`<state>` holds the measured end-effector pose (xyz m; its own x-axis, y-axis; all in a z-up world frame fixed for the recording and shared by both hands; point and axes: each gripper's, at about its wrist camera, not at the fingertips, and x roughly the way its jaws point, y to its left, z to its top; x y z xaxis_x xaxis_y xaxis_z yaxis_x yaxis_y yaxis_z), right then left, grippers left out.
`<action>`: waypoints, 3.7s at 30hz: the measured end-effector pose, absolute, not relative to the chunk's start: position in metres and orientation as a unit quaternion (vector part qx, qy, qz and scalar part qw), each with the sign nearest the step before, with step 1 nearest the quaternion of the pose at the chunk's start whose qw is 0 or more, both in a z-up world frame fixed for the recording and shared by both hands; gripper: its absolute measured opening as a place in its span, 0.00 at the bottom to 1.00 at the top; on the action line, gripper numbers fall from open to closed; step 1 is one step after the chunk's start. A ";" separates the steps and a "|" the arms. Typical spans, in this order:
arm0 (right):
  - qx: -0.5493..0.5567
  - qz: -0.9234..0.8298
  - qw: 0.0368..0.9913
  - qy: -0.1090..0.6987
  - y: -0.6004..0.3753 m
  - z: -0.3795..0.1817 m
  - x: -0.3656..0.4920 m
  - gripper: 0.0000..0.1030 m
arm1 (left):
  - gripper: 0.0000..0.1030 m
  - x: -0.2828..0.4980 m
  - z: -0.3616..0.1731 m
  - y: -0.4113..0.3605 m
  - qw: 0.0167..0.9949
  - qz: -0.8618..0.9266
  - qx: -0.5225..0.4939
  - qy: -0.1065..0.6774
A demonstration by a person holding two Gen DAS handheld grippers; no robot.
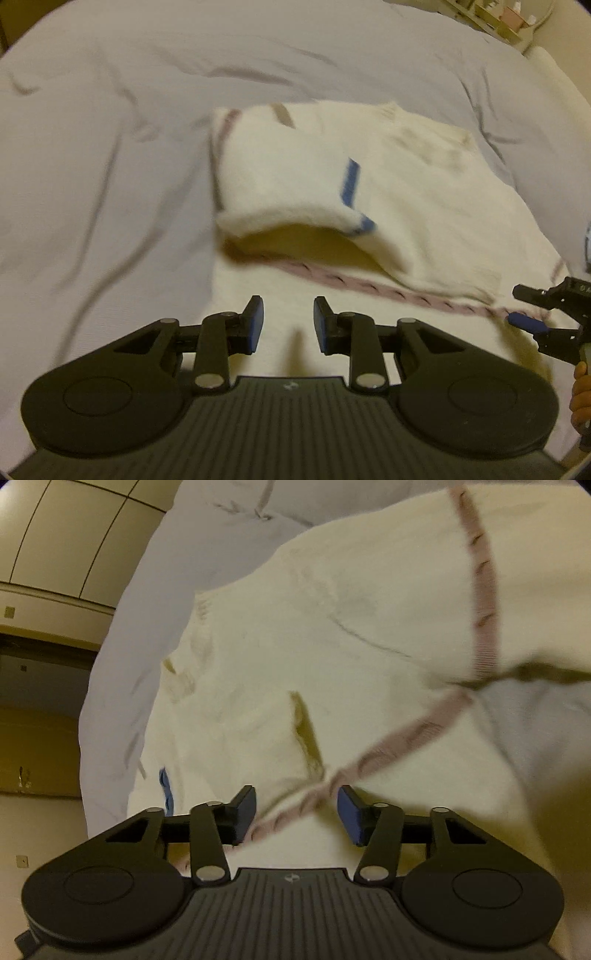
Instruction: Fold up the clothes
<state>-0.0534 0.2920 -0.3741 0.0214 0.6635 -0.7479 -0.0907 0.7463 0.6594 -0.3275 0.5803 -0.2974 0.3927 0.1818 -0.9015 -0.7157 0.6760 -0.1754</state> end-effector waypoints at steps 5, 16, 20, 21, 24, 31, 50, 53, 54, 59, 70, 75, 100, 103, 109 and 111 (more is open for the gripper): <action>0.226 0.259 0.686 0.641 0.301 -0.394 -0.041 0.41 | 0.24 -0.322 -0.311 0.593 0.773 0.302 -0.294 0.473; 0.167 0.254 0.767 0.565 0.295 -0.360 -0.013 0.10 | 0.23 -0.305 -0.319 0.586 0.786 0.277 -0.248 0.493; 0.146 0.249 0.790 0.541 0.292 -0.351 -0.002 0.10 | 0.23 -0.290 -0.328 0.581 0.792 0.268 -0.229 0.499; 0.145 0.241 0.785 0.552 0.289 -0.359 0.000 0.10 | 0.23 -0.287 -0.331 0.581 0.792 0.267 -0.224 0.501; 0.142 0.246 0.783 0.553 0.293 -0.364 -0.001 0.10 | 0.23 -0.281 -0.331 0.579 0.796 0.265 -0.211 0.501; 0.020 0.208 0.808 0.551 0.301 -0.359 -0.011 0.16 | 0.23 -0.269 -0.307 0.581 0.822 0.263 -0.194 0.466; 0.059 0.210 0.786 0.579 0.255 -0.356 -0.012 0.36 | 0.15 -0.164 -0.342 0.669 0.812 0.302 -0.166 0.471; 0.137 0.146 0.785 0.586 0.186 -0.350 -0.019 0.40 | 0.15 -0.174 -0.324 0.648 0.818 0.288 -0.175 0.465; 0.167 0.120 0.782 0.588 0.159 -0.351 -0.021 0.40 | 0.15 -0.180 -0.320 0.634 0.820 0.277 -0.171 0.471; 0.308 0.005 0.769 0.561 0.026 -0.355 -0.038 0.40 | 0.16 -0.204 -0.319 0.544 0.812 0.208 -0.191 0.511; 0.495 -0.086 0.735 0.455 -0.100 -0.384 -0.032 0.49 | 0.17 -0.203 -0.330 0.441 0.780 0.165 -0.197 0.571; 0.370 -0.071 0.809 0.452 -0.070 -0.341 -0.015 0.08 | 0.17 -0.217 -0.306 0.455 0.787 0.195 -0.188 0.555; -0.066 0.164 0.780 0.601 0.199 -0.321 -0.123 0.74 | 0.28 -0.259 -0.315 0.517 0.770 0.175 -0.334 0.515; -0.001 0.125 0.780 0.613 0.170 -0.323 -0.106 0.74 | 0.35 -0.219 -0.321 0.516 0.783 0.159 -0.334 0.500; 0.030 0.097 0.779 0.619 0.150 -0.328 -0.081 0.76 | 0.57 -0.158 -0.356 0.529 0.770 0.170 -0.333 0.516; 0.031 0.096 0.776 0.623 0.148 -0.330 -0.075 0.76 | 0.53 -0.147 -0.366 0.531 0.765 0.170 -0.344 0.517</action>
